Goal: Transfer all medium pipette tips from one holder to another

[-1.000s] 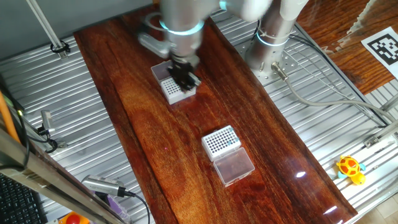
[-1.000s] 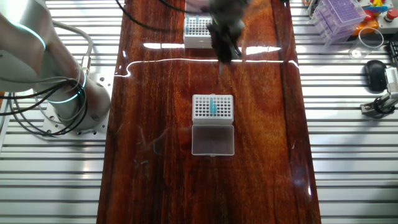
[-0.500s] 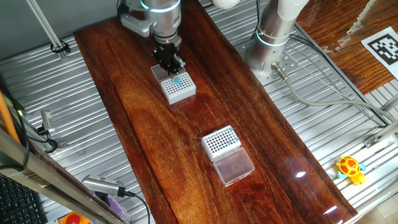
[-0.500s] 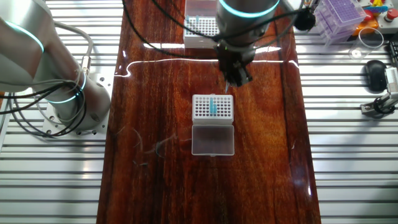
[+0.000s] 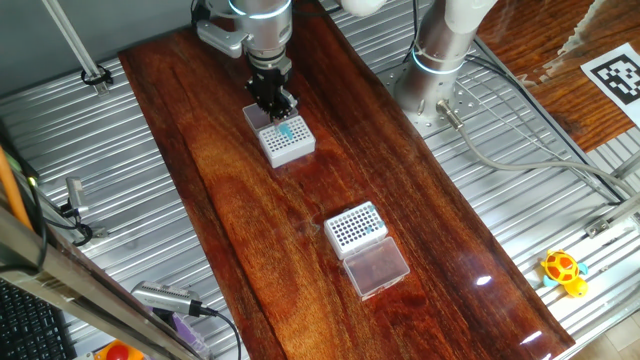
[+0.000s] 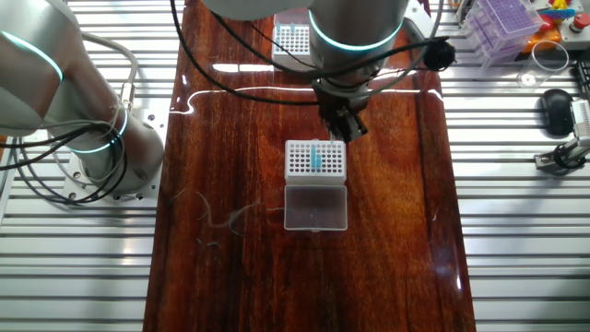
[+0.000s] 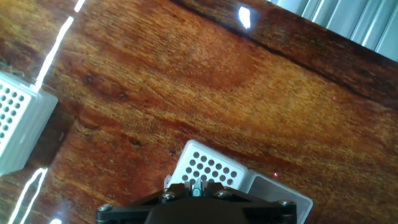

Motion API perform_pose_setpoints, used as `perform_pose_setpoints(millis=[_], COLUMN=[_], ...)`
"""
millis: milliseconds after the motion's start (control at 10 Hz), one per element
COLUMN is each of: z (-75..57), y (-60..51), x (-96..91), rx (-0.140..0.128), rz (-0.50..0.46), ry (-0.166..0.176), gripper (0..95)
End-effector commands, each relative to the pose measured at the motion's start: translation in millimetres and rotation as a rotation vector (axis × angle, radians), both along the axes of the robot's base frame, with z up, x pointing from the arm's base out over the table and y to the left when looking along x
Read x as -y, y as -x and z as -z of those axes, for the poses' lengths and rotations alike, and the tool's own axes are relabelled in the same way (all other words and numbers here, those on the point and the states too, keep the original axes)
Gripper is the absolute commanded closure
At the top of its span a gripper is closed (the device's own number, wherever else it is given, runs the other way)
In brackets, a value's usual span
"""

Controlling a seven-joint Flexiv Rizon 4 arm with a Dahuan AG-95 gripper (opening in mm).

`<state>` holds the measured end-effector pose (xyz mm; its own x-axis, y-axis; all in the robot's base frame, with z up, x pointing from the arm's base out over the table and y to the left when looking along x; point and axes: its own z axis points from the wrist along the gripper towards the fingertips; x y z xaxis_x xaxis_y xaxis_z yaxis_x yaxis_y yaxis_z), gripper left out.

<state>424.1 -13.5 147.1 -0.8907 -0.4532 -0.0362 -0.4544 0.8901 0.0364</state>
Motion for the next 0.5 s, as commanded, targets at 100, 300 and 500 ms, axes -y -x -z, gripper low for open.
perform_pose_setpoints(millis=[100,300,500], z=[4.4,6.5,6.6], y=[4.1,5.7,7.6], x=[0.2,1.4,4.1], rx=[0.003,0.008,0.010], rz=[-0.004,-0.009,-0.017], ry=[0.005,0.006,0.009], gripper=[95.0,95.0,95.0])
